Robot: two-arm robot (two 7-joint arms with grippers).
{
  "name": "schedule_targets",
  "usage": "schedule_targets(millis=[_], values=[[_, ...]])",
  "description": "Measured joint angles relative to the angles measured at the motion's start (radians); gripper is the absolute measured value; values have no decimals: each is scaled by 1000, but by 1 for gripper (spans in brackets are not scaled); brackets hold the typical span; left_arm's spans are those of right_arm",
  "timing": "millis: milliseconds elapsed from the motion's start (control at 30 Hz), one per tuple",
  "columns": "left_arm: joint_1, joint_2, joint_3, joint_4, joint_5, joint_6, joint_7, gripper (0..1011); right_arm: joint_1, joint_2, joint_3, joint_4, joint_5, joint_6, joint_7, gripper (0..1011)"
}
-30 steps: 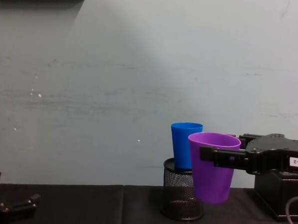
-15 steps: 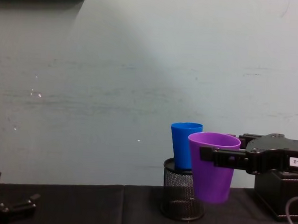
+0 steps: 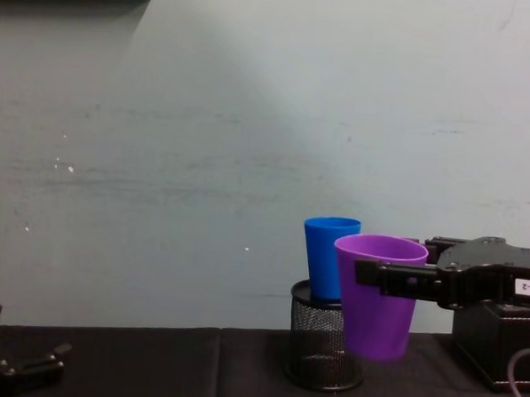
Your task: Pick up one cup with a gripper and tap it against the other cup.
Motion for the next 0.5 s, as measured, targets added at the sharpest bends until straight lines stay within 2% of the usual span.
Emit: schedule_targets(millis=[500], values=[[0, 0, 0, 0, 0, 0, 0, 1000, 0, 0, 0, 0, 0, 0, 0, 719]])
